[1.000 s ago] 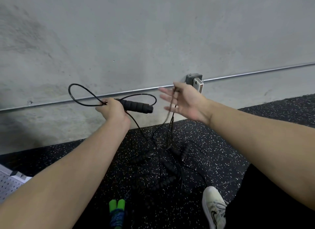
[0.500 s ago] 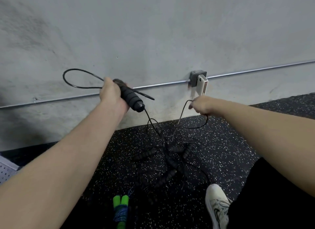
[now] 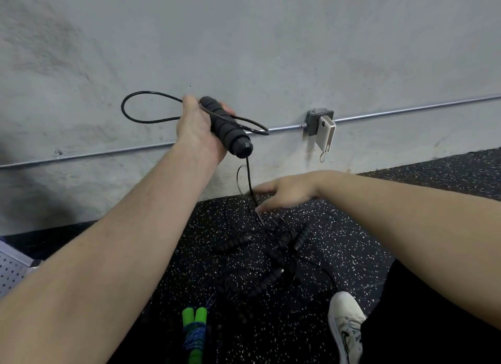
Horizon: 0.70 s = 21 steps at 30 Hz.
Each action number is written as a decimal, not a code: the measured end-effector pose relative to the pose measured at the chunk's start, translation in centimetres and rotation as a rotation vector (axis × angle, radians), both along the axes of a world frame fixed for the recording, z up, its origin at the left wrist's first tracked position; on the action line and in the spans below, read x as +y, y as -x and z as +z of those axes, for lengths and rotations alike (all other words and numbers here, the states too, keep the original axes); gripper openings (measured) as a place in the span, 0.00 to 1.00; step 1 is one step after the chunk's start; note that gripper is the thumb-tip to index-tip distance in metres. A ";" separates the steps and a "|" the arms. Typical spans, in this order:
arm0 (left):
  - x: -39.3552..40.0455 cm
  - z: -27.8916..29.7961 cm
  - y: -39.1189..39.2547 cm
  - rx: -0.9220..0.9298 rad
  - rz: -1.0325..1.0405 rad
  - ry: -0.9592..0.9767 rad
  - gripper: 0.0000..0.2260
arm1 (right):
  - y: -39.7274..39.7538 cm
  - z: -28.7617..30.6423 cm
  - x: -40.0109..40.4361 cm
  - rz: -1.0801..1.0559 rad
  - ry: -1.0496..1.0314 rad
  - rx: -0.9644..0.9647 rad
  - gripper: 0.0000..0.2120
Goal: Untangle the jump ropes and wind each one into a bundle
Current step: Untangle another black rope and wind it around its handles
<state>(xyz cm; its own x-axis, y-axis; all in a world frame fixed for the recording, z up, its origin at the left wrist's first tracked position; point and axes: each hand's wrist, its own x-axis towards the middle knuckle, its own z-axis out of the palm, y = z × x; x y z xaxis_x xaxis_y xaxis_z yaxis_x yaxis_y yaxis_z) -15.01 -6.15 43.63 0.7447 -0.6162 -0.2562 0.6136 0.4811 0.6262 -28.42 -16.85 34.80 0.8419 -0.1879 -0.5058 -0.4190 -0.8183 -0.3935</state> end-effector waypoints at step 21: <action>2.2 -7.0 1.9 -0.920 -0.471 -0.660 0.08 | -0.9 4.8 -1.9 -0.677 -0.464 -0.869 0.05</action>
<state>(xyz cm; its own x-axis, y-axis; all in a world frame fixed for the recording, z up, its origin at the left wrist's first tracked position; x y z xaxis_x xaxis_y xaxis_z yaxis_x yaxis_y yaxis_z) -16.95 -3.94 36.60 0.5529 -0.8249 -0.1176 -0.1575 -0.2420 0.9574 -27.54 -18.74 39.64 0.7361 -0.6753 0.0468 -0.1581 -0.2387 -0.9582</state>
